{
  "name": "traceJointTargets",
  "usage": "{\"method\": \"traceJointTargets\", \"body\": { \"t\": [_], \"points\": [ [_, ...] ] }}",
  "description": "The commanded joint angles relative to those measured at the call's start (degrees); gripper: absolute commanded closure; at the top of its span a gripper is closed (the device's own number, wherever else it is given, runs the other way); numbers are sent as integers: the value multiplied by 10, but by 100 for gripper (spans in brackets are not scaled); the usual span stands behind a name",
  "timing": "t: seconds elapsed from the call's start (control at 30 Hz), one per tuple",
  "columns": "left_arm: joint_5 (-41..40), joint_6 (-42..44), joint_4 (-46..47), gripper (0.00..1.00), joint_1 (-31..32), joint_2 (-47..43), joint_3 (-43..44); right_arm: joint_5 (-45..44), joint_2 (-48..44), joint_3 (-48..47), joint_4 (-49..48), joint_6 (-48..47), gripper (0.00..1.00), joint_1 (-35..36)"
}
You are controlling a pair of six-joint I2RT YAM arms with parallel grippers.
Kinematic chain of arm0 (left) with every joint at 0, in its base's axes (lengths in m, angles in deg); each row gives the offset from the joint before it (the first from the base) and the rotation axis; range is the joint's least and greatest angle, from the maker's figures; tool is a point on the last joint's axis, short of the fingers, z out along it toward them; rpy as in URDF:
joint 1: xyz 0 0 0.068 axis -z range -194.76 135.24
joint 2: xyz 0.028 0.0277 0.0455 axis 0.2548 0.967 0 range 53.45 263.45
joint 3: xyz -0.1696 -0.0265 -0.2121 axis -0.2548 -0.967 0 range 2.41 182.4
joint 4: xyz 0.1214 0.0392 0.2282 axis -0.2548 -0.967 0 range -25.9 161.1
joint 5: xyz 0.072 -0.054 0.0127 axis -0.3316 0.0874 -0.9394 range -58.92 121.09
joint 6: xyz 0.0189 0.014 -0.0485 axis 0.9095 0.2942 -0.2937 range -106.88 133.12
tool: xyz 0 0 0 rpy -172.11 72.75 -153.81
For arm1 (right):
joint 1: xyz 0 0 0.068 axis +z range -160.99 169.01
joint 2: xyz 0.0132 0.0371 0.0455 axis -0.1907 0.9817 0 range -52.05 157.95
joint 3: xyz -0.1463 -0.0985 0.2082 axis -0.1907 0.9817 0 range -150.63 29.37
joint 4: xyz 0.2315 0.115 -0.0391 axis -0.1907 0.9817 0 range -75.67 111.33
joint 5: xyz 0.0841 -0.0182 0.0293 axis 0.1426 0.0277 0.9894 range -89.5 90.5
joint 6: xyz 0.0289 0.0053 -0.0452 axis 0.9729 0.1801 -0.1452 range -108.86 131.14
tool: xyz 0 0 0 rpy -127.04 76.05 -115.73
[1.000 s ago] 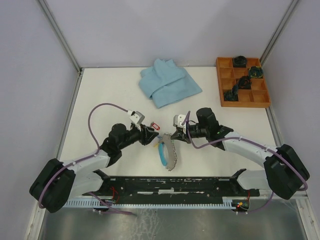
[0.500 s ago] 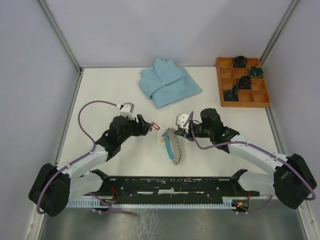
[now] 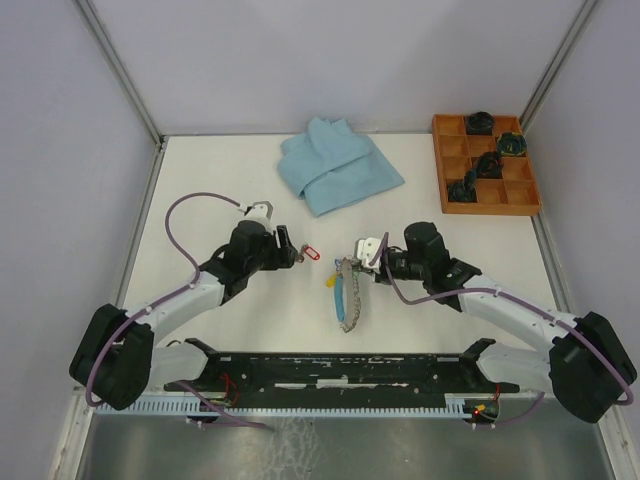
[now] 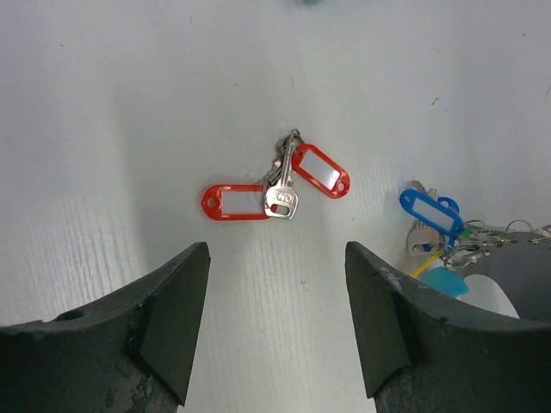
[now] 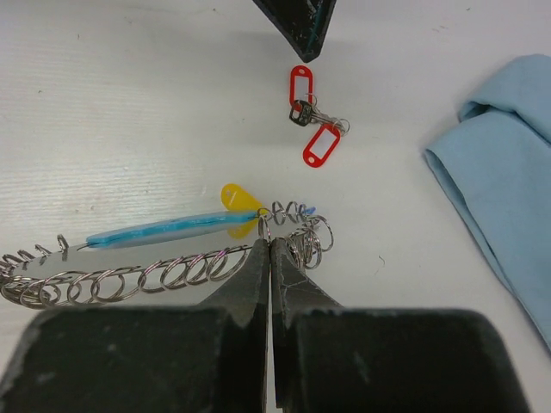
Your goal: Put the keys on the keyring
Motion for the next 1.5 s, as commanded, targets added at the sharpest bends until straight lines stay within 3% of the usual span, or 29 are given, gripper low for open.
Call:
{"method": "traceJointTargets", "body": {
  "t": [0.0, 0.13, 0.3, 0.4, 0.67, 1.0, 1.47],
  "points": [
    [6, -12, -2, 29, -3, 0, 36, 27, -22, -9, -25, -76, 99, 3],
    [66, 6, 6, 29, -3, -13, 41, 27, -27, -9, -13, -127, 99, 4],
    [197, 21, 95, 32, -1, -58, 8, 27, -20, -15, -9, -154, 99, 4],
    [231, 31, 140, 35, 14, -75, -12, 37, -13, -22, -7, -165, 99, 4],
    [233, 33, 168, 51, 80, -37, 3, 48, -9, -27, -3, -182, 99, 5],
    [242, 101, 149, 56, 125, -4, 35, 57, -4, -45, 33, -203, 99, 5],
    [238, 114, 128, 68, 151, 39, 67, 59, -5, -48, 36, -209, 99, 7]
  ]
}}
